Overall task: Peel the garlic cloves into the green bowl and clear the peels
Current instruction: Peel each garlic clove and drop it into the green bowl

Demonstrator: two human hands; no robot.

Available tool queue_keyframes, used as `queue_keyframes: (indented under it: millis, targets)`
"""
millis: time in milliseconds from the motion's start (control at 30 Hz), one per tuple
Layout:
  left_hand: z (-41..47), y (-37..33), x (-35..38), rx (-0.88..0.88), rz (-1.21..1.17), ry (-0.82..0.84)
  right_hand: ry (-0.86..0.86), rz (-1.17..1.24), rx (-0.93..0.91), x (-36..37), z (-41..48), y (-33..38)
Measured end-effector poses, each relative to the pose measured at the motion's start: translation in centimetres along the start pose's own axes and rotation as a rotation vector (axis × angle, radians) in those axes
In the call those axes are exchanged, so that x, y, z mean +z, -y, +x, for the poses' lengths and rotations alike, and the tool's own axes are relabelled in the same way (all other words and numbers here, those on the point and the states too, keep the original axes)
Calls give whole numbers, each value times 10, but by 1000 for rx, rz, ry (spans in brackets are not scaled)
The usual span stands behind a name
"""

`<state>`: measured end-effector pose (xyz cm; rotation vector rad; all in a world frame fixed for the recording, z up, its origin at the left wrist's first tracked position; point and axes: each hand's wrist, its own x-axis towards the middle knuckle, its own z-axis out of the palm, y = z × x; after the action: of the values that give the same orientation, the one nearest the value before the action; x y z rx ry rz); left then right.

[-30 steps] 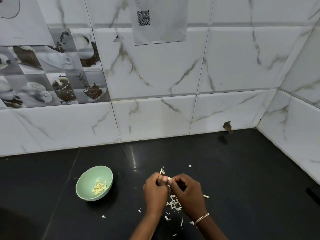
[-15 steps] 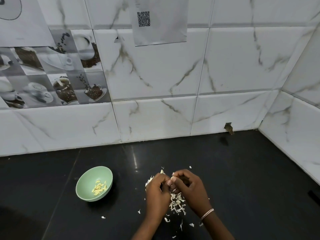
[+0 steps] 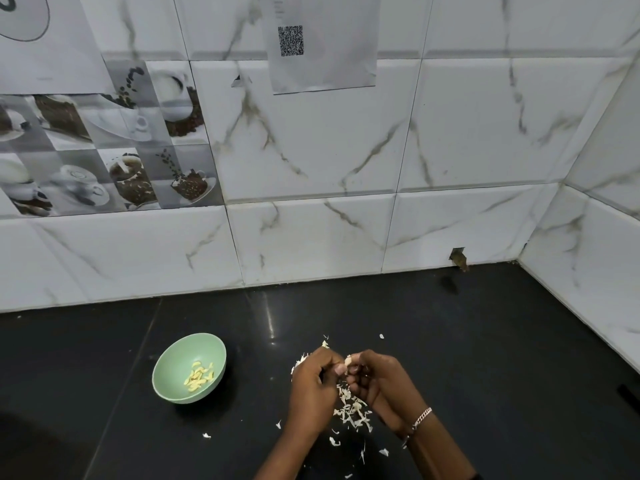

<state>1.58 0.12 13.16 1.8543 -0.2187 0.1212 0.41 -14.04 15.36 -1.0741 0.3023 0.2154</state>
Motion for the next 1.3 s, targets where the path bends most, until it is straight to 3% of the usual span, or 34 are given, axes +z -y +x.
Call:
queue_keyframes:
  millis: [200,367,533,767,1000,1300]
  targets:
    - [1,-5,-1,-207,-327,-27,-15,-223,-266,4,-4,-2]
    - [-1,-12,-3,-188,-336,-32,-29,-459,-419,5,-7,-4]
    - [-1,-10,-5,-194,-377,23,-63,-487,-412,4,-2,-4]
    - [-3,-13,-6,-210,-501,143,9,-164,-181,5,-5,-1]
    - [-5,-16,-8,-140,-392,214,-16,-136,-117,3,-6,1]
    - [-2,-16,-9,-164,-309,110,-178,-567,-510,6,-11,-1]
